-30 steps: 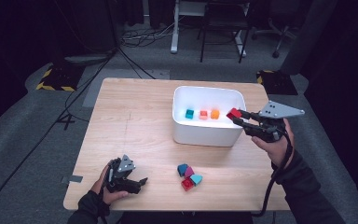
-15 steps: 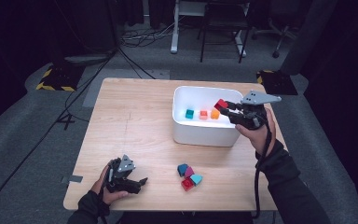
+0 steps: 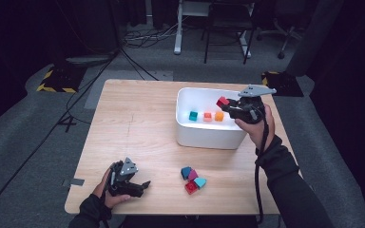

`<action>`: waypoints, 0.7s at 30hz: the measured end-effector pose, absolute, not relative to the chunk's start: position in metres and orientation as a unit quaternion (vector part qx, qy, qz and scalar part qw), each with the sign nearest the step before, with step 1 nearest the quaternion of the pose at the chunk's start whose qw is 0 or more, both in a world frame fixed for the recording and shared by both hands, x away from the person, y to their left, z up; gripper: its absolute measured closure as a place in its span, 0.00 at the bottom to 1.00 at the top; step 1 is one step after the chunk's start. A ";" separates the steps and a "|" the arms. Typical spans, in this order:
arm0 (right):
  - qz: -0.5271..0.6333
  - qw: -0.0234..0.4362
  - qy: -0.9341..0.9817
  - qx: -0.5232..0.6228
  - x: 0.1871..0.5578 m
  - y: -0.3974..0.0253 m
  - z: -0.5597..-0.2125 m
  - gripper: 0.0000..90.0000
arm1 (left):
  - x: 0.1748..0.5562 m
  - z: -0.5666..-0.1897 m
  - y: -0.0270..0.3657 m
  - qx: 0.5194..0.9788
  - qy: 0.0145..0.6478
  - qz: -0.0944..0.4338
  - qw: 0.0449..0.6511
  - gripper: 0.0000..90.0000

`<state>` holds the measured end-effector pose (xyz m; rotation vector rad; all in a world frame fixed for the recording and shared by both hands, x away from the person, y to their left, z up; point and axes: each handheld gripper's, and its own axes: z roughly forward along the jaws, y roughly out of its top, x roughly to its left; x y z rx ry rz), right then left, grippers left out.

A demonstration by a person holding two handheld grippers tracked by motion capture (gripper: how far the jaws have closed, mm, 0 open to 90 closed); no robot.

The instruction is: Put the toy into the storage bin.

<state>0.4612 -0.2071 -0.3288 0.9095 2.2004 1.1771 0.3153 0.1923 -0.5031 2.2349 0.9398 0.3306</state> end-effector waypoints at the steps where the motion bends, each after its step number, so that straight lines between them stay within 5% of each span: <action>1: 0.430 0.238 0.804 0.335 0.462 -0.207 -0.330 0.76 | 0.315 -0.503 0.192 0.859 0.361 0.127 0.341 0.13; 21: 0.413 0.234 0.803 0.362 0.470 -0.214 -0.340 0.75 | 0.315 -0.503 0.192 0.859 0.361 0.127 0.341 0.13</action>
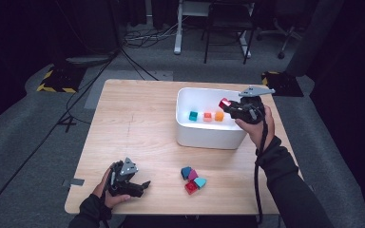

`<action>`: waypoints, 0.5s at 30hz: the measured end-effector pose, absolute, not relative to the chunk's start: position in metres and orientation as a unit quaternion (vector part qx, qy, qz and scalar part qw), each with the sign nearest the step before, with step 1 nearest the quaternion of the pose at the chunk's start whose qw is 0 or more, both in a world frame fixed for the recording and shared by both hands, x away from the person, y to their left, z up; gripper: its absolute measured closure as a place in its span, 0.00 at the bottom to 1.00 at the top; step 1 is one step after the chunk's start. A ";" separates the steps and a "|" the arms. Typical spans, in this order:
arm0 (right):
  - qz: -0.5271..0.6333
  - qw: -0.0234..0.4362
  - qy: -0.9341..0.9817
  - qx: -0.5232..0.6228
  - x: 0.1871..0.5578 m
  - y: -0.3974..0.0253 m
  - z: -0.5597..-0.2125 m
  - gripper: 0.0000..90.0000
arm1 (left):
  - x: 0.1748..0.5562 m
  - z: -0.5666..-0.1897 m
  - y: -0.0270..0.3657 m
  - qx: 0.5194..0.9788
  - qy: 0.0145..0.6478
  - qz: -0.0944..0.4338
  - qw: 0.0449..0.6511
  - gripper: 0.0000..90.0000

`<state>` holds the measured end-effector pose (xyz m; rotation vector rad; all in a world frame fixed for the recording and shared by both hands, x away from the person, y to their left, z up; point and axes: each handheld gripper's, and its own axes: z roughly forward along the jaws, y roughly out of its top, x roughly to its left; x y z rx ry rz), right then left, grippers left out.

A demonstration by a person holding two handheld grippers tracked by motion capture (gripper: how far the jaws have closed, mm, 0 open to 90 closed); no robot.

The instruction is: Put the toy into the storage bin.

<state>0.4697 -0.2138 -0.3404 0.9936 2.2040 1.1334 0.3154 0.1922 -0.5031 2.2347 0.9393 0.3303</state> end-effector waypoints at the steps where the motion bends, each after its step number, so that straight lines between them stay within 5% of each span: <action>1: 0.410 0.234 0.803 0.364 0.470 -0.214 -0.341 0.74 | 0.315 -0.503 0.192 0.859 0.361 0.127 0.340 0.13; 15: 0.420 0.232 0.802 0.355 0.460 -0.221 -0.339 0.69 | 0.315 -0.503 0.192 0.859 0.361 0.127 0.341 0.13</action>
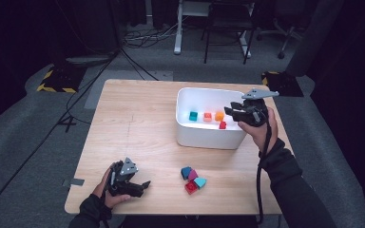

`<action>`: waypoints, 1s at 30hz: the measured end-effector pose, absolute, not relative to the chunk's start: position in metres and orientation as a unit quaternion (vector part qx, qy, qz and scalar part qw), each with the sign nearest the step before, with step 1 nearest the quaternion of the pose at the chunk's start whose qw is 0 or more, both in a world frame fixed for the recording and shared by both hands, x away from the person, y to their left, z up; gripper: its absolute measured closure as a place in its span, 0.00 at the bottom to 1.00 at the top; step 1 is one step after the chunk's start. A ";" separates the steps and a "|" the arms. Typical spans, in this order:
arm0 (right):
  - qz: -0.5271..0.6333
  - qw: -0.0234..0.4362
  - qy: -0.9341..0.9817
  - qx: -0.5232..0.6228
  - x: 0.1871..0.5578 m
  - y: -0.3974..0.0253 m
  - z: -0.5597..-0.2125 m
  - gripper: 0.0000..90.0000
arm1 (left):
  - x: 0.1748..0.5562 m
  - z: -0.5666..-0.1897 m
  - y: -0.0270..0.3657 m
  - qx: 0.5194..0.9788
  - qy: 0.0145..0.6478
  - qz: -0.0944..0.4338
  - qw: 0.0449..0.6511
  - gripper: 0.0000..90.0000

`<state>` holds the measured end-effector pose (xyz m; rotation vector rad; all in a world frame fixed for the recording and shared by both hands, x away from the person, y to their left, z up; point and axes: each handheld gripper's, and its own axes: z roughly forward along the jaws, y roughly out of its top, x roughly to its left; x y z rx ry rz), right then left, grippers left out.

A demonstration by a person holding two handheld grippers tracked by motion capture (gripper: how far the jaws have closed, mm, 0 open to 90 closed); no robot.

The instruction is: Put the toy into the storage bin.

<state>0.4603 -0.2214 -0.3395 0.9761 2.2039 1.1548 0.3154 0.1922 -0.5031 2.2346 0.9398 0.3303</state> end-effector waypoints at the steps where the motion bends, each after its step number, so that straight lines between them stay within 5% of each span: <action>1: 0.422 0.231 0.802 0.354 0.459 -0.222 -0.338 0.68 | 0.315 -0.503 0.192 0.859 0.361 0.127 0.341 0.13; 17: 0.458 0.238 0.799 0.309 0.415 -0.237 -0.321 0.45 | 0.315 -0.503 0.192 0.859 0.362 0.127 0.341 0.13; 30: 0.456 0.223 0.820 0.265 0.378 -0.240 -0.350 0.34 | 0.315 -0.503 0.192 0.859 0.361 0.127 0.341 0.13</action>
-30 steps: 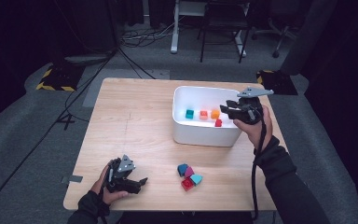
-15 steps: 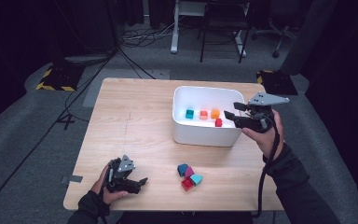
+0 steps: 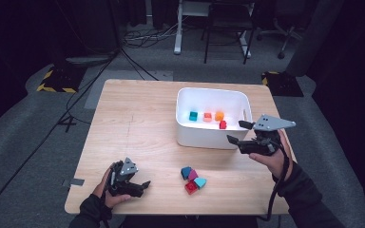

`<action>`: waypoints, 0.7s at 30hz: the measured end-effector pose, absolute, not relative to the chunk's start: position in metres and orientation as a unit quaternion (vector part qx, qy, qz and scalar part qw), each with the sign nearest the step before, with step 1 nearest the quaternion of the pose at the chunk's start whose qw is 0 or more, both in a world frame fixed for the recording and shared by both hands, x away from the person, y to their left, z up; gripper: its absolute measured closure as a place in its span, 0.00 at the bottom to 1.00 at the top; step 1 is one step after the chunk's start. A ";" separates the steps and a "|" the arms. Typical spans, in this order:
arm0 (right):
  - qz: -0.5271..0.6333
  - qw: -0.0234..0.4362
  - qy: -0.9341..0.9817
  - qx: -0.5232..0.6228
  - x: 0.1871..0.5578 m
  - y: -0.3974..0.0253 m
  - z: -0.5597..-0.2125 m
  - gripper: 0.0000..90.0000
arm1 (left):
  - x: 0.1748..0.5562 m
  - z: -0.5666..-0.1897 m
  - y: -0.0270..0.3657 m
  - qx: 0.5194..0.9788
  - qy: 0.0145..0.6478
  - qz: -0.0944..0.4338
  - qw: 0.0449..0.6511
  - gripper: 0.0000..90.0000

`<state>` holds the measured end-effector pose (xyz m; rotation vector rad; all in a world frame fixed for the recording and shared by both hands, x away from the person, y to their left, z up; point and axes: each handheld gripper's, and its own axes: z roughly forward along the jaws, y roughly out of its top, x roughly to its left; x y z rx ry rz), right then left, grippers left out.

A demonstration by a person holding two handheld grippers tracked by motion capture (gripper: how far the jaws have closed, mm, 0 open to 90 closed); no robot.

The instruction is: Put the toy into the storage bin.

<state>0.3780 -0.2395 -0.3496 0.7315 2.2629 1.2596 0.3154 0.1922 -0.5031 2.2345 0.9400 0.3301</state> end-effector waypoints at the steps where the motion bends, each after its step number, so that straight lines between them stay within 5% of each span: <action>1: 0.456 0.219 0.821 0.265 0.376 -0.240 -0.352 0.34 | 0.315 -0.503 0.192 0.859 0.361 0.127 0.341 0.13; 21: 0.437 0.131 0.863 0.217 0.333 -0.218 -0.438 0.30 | 0.315 -0.503 0.192 0.858 0.362 0.127 0.340 0.13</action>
